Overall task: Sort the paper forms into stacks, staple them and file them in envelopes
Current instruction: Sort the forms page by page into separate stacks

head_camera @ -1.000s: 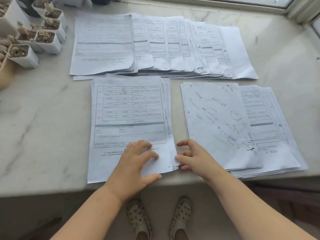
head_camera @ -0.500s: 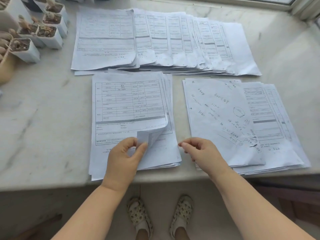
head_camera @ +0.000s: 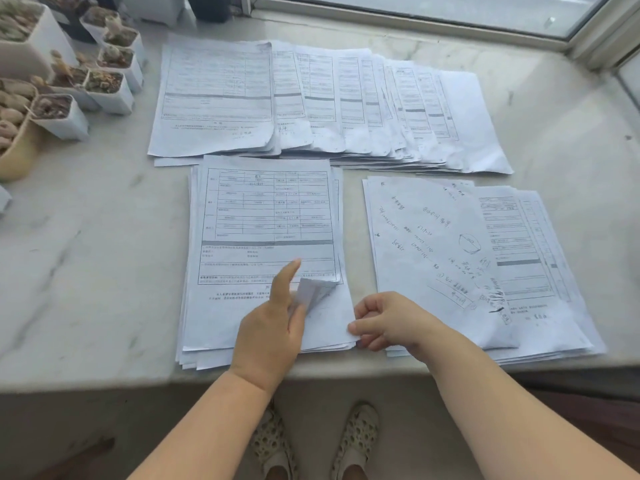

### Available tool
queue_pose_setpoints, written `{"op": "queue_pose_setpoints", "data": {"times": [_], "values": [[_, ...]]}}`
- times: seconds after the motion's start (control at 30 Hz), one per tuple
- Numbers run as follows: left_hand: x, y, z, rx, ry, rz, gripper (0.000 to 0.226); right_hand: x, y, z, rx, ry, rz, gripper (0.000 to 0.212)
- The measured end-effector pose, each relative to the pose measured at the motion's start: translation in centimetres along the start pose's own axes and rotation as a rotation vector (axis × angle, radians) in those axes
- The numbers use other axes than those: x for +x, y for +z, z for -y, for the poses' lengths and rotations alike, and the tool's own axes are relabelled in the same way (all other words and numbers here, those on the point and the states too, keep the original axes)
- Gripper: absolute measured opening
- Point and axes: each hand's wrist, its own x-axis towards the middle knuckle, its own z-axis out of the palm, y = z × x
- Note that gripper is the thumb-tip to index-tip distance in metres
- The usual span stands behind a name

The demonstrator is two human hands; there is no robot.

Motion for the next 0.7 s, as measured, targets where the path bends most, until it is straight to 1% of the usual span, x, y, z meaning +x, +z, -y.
{"op": "queue_pose_setpoints", "data": {"times": [0.03, 0.07, 0.13, 0.17, 0.23, 0.3, 0.37, 0.43, 0.47, 0.57, 0.67, 0.7], "values": [[0.3, -0.1, -0.1, 0.005, 0.018, -0.002, 0.055, 0.2, -0.1, -0.3, 0.007, -0.013, -0.011, 0.014], [0.5, -0.3, -0.1, 0.002, 0.040, 0.015, 0.049, 0.3, -0.1, -0.5, 0.005, -0.023, -0.023, 0.015], [0.6, -0.4, 0.1, 0.046, 0.104, 0.083, 0.030, 0.5, 0.0, -0.7, -0.011, -0.044, -0.043, 0.017], [0.6, -0.4, 0.3, 0.086, 0.129, 0.120, 0.026, 0.6, 0.1, -0.8, -0.028, -0.056, -0.053, 0.018], [0.5, -0.4, 0.6, 0.142, 0.156, 0.184, 0.036, 0.9, 0.2, -0.9, -0.090, -0.091, -0.082, 0.021], [0.5, -0.5, 0.7, 0.174, 0.180, 0.226, 0.045, 1.2, 0.4, -0.8, -0.246, -0.159, -0.147, 0.026], [0.5, -0.6, 0.7, 0.191, 0.192, 0.233, 0.046, 1.3, 0.5, -0.5, -0.438, -0.233, -0.211, 0.029], [0.6, -0.7, 0.7, 0.194, 0.174, 0.246, 0.048, 1.3, 0.4, -0.1, -0.490, -0.274, -0.226, 0.030], [0.7, -0.7, 0.7, 0.193, 0.166, 0.262, 0.050, 1.2, 0.3, 0.1, -0.452, -0.287, -0.213, 0.030], [0.9, -1.0, 1.0, 0.170, 0.149, 0.298, 0.055, 1.1, 0.3, 0.6, -0.224, -0.303, -0.128, 0.024], [1.1, -1.4, 1.1, 0.068, 0.073, 0.336, 0.057, 0.9, 0.1, 0.7, -0.052, -0.249, -0.021, 0.017], [1.1, -1.4, 1.1, 0.039, 0.048, 0.351, 0.058, 0.9, 0.1, 0.5, -0.015, -0.227, 0.006, 0.018]]}}
